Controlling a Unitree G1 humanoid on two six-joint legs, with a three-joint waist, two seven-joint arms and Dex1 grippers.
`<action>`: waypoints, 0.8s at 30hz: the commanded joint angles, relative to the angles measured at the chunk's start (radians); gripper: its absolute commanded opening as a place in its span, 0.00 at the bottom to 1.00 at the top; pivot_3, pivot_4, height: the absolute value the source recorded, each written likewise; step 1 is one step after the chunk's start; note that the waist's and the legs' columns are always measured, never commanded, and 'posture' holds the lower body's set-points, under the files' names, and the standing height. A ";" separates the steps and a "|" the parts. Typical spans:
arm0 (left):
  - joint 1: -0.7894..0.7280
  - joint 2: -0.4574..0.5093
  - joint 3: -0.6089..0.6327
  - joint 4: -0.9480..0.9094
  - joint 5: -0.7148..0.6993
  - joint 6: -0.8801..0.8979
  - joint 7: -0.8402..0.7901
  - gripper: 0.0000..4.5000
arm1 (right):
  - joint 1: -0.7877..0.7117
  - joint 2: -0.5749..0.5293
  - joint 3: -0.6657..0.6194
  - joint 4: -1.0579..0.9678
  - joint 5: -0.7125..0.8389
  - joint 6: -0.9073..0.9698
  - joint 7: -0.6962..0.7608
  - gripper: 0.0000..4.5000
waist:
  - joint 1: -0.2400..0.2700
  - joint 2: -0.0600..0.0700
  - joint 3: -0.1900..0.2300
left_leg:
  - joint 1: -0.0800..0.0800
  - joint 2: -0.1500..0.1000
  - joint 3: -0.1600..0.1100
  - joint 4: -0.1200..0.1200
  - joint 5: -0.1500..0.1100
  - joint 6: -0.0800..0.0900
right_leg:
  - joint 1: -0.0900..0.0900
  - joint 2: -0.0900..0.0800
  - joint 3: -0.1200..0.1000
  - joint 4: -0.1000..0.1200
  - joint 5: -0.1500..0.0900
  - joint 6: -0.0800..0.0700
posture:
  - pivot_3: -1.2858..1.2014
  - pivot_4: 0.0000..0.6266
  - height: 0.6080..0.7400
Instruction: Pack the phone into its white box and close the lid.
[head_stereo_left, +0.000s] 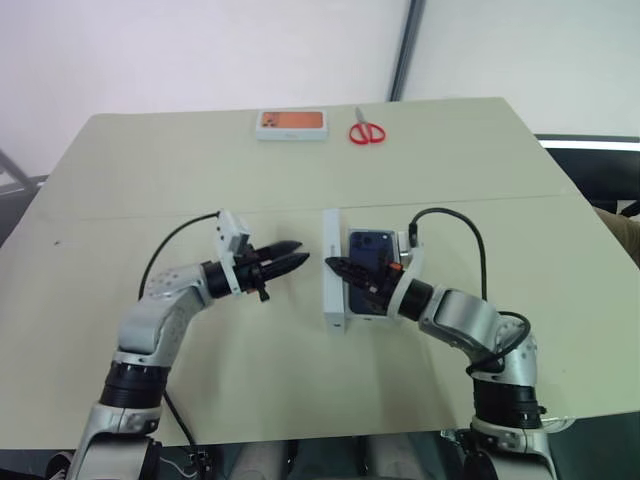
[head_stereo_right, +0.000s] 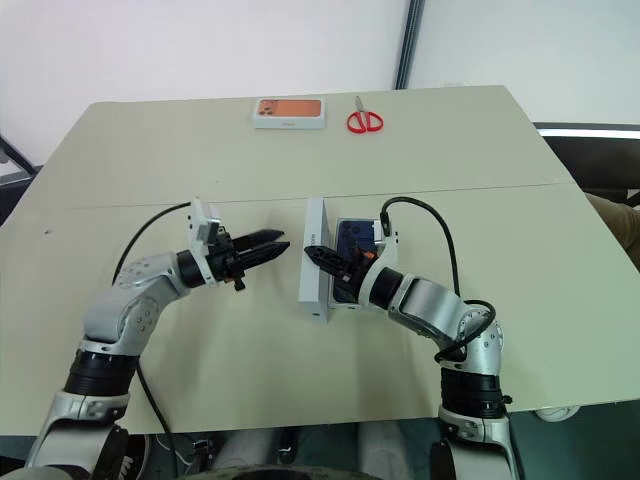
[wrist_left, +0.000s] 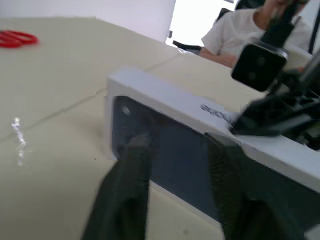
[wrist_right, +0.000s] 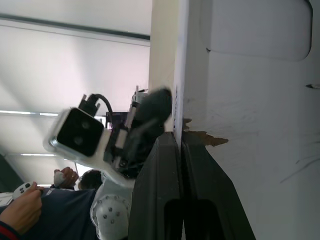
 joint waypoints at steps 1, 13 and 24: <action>0.014 0.004 -0.019 -0.029 0.003 -0.016 -0.022 0.01 | -0.004 -0.028 0.019 -0.021 -0.009 -0.049 0.057 0.00 | 0.000 0.000 0.000 | 0.000 0.000 0.000 0.000 0.000 0.000 | 0.000 0.000 0.000 0.000 0.000 0.000 | 0.52 0.24 1.00; -0.029 -0.107 -0.095 0.048 0.105 -0.097 0.052 0.00 | -0.040 -0.182 0.014 -0.011 -0.111 -0.097 0.202 1.00 | 0.007 0.000 0.000 | 0.000 0.000 0.000 0.000 0.000 0.000 | 0.001 0.000 0.000 -0.001 0.000 0.000 | 0.52 0.24 1.00; -0.088 -0.176 -0.138 0.138 0.147 -0.150 0.048 0.00 | -0.012 -0.652 0.041 -0.012 -0.848 -0.254 0.786 1.00 | 0.029 -0.001 0.000 | 0.000 -0.001 0.002 0.003 -0.001 0.002 | 0.002 -0.001 -0.001 -0.001 0.000 0.000 | 0.52 0.24 1.00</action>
